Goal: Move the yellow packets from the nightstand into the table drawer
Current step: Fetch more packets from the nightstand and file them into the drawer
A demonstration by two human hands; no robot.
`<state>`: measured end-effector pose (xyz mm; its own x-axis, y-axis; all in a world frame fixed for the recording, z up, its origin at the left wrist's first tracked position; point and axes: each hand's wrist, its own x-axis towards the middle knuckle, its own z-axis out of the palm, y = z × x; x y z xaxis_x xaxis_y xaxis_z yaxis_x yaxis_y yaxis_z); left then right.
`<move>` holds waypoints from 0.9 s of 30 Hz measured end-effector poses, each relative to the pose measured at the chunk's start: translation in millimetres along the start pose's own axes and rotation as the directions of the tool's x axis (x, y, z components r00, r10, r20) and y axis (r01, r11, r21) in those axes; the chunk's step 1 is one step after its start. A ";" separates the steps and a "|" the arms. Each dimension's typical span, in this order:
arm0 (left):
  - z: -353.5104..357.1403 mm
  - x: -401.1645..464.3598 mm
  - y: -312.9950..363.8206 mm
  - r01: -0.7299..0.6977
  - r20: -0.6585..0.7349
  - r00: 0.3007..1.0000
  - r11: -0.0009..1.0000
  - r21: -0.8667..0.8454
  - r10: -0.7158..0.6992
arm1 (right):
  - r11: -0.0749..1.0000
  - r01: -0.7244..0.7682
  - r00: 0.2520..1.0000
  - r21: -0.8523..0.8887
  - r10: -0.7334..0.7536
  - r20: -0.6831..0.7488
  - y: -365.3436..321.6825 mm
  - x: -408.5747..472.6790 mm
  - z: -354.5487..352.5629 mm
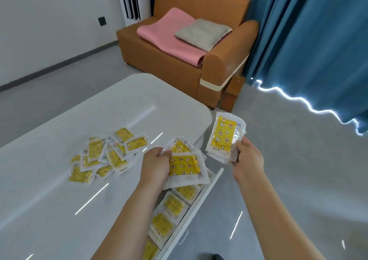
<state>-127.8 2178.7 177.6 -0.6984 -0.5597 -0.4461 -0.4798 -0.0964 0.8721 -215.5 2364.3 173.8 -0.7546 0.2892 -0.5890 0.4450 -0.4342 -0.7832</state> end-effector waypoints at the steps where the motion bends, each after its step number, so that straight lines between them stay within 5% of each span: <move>1: 18.7 18.2 -26.0 0.004 0.007 1.000 1.000 0.029 -0.004 | 1.000 0.015 1.000 0.007 -0.015 0.013 18.8 25.0 -4.8; 12: 137.6 167.2 -266.8 -0.059 0.012 0.998 0.977 0.207 0.058 | 0.987 0.122 0.989 0.107 -0.130 0.075 207.6 228.0 -47.6; 17: 154.7 207.0 -291.7 -0.054 -0.045 0.997 0.997 0.052 0.057 | 0.957 0.160 0.966 0.241 -0.202 0.159 222.3 251.2 -46.3; 24: 190.1 227.0 -267.7 0.089 -0.124 0.990 0.986 0.138 -0.072 | 0.955 0.116 0.967 0.273 -0.172 0.189 206.0 251.4 -40.8; 25: 195.7 219.9 -269.4 0.045 -0.113 0.994 0.913 0.407 0.002 | 0.955 0.115 0.968 0.274 -0.170 0.187 206.3 255.2 -39.3; 26: 199.1 219.2 -272.8 -0.067 0.020 0.997 0.686 0.724 0.077 | 0.955 0.103 0.969 0.278 -0.159 0.186 205.3 256.7 -39.2; 27: 201.5 217.5 -274.9 -0.120 0.076 0.992 0.531 0.839 0.104 | 0.952 0.099 0.969 0.288 -0.158 0.188 204.9 260.9 -38.4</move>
<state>-254.9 2249.3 -199.7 -0.7829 -0.5024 -0.3670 -0.6165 0.7061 0.3484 -302.6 2383.6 -148.0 -0.8926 0.1882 -0.4096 0.2100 -0.6305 -0.7472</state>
